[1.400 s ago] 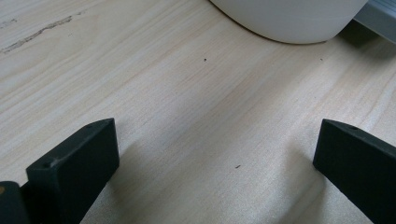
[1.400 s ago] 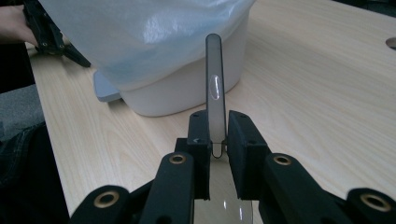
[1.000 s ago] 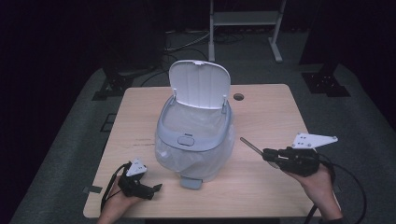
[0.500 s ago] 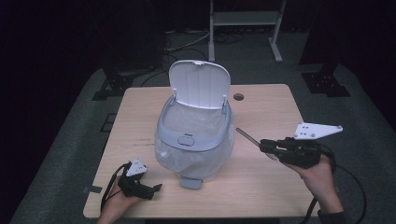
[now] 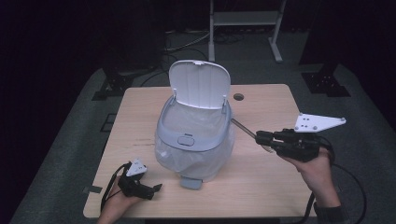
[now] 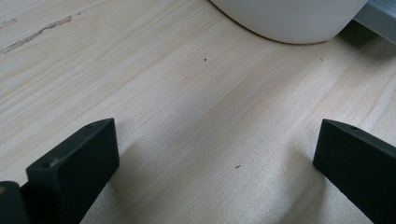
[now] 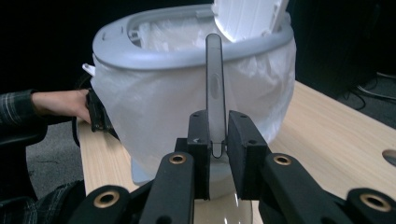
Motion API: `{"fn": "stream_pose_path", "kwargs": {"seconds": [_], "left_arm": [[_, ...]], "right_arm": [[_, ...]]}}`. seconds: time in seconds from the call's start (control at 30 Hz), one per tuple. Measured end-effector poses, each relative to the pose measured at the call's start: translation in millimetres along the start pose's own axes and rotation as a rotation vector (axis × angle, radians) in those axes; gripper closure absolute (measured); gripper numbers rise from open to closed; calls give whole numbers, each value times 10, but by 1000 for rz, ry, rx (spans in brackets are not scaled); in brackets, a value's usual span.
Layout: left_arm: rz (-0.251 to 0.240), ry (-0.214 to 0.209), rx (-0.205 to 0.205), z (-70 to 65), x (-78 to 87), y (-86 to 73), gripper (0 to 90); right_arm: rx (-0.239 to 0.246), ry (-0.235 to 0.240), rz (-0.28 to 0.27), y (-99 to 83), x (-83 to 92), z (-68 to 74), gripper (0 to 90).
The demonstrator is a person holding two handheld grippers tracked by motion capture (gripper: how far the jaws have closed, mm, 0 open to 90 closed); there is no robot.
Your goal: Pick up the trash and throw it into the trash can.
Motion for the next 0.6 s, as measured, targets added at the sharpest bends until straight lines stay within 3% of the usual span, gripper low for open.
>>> {"fn": "stream_pose_path", "kwargs": {"seconds": [0.27,0.6], "left_arm": [[0,0,0,0,0,0,0],[0,0,0,0,0,0,0]], "right_arm": [[21,21,-36,185,-33,47,789],[40,74,-100,508,-226,175,789]]}}
Point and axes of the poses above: each handheld gripper's, and its own axes: x roughly backward along the jaws, y roughly out of its top, z roughly to its left, the point moved 1 cm from there along -x, roughly forward along the jaws, and after that the axes turned 14 degrees about -y, right-handed, at the moved point
